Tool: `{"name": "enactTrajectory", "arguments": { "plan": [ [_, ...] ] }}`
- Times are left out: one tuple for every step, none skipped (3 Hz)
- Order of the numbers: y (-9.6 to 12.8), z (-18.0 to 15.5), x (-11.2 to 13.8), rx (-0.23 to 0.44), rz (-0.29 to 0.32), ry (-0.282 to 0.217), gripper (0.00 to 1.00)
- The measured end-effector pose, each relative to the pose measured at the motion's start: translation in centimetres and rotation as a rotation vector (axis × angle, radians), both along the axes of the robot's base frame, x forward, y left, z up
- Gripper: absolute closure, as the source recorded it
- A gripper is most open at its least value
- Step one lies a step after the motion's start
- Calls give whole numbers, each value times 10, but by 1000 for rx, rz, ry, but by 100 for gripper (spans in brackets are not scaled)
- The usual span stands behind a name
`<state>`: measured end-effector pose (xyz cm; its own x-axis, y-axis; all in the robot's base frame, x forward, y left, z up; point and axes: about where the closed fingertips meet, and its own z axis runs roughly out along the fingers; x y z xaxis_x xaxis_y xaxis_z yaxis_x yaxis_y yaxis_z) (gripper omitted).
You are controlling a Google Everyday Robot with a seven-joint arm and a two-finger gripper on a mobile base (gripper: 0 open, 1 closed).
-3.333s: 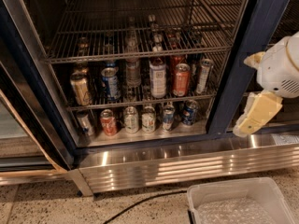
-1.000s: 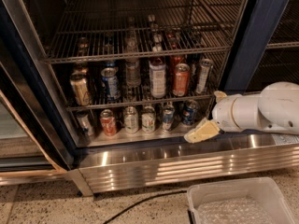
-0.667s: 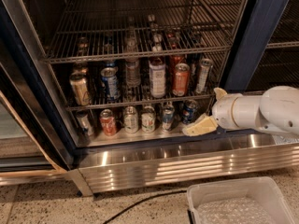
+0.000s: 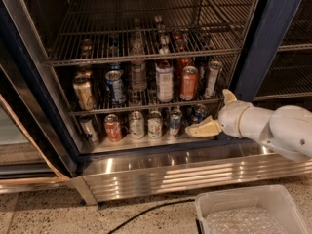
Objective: Pick coke can from middle shelf of fridge
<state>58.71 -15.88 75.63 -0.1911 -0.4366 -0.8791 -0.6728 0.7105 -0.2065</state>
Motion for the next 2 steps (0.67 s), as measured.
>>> {"name": "enactTrajectory", "arguments": {
  "plan": [
    [5, 6, 6, 64, -48, -64, 0],
    [11, 9, 8, 119, -133, -91, 0]
  ]
}}
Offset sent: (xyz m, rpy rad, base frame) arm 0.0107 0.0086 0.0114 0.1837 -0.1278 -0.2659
